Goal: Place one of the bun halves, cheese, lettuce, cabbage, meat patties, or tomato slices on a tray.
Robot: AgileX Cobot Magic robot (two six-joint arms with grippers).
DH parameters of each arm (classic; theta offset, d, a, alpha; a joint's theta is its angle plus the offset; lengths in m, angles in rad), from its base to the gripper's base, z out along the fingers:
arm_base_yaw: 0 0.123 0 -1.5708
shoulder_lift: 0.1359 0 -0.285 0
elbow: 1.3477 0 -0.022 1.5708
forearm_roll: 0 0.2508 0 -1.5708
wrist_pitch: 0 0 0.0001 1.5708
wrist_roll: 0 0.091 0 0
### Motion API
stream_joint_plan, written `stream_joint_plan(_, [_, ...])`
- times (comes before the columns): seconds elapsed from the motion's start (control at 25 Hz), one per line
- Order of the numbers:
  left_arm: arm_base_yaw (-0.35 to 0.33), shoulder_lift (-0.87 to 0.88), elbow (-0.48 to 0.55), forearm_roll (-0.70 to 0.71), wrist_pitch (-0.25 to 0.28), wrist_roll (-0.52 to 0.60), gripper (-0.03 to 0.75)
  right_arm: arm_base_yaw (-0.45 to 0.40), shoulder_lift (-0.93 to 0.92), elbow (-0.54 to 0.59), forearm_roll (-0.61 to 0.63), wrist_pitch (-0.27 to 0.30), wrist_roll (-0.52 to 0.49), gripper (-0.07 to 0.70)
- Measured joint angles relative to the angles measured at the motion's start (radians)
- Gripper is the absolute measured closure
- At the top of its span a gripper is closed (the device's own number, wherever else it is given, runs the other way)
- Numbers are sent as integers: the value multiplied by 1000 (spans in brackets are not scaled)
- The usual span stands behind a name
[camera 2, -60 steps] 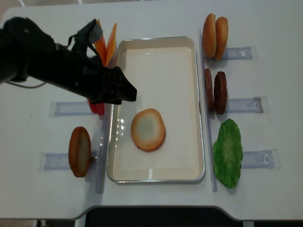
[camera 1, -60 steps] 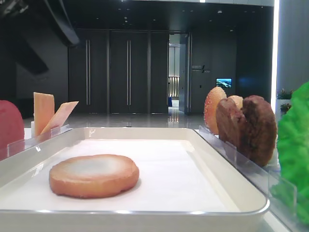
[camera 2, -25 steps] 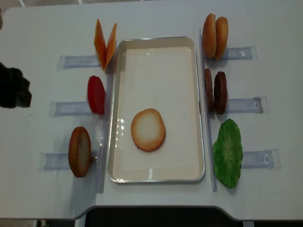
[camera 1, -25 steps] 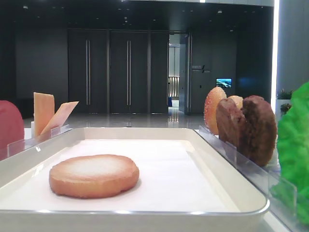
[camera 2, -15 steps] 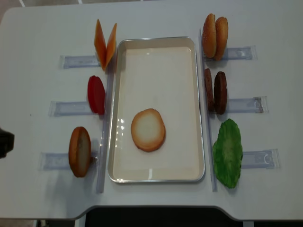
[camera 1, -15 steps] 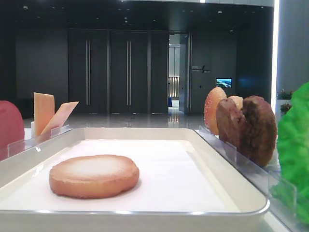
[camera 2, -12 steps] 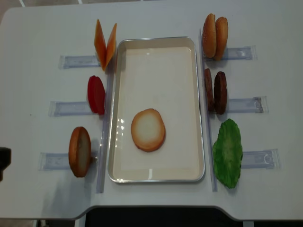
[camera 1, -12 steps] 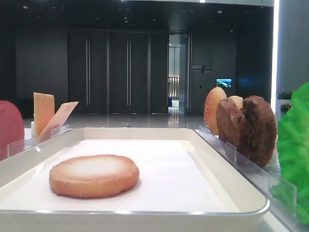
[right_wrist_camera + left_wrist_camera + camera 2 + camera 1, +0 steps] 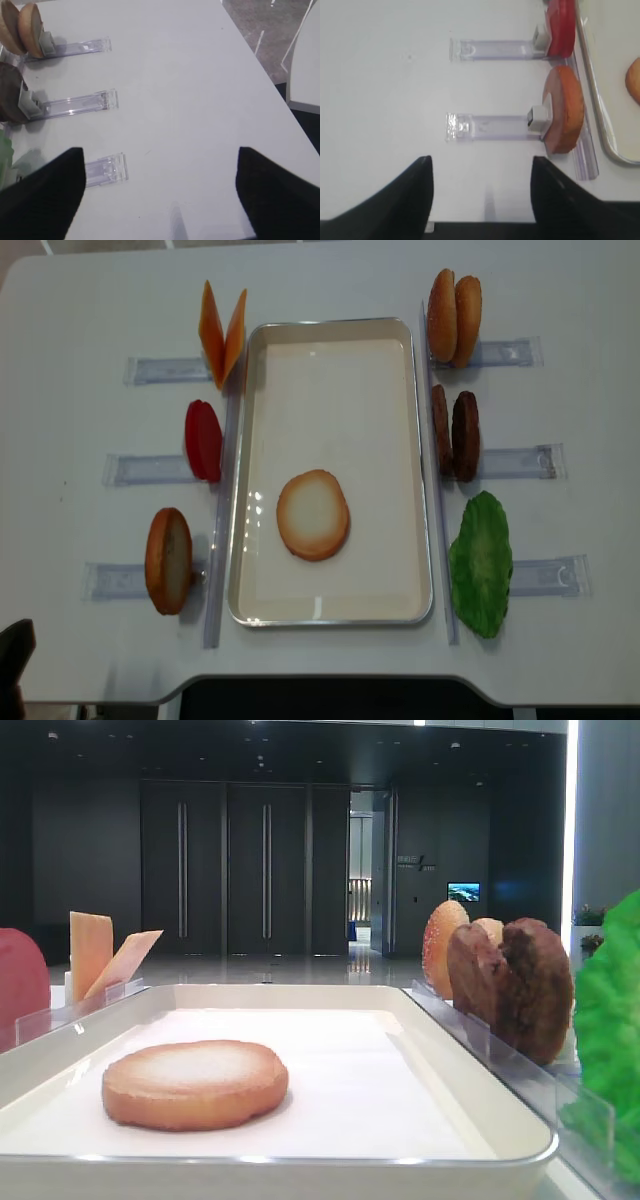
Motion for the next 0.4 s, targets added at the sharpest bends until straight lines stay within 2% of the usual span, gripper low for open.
stream_joint_plan(0.24, [0,-160,14,0,-26,-4,244,0,0,0,0,0,0,50])
stream_joint_plan(0.4, [0,-168,14,0,-28,-4,244,0,0,0,0,0,0,50])
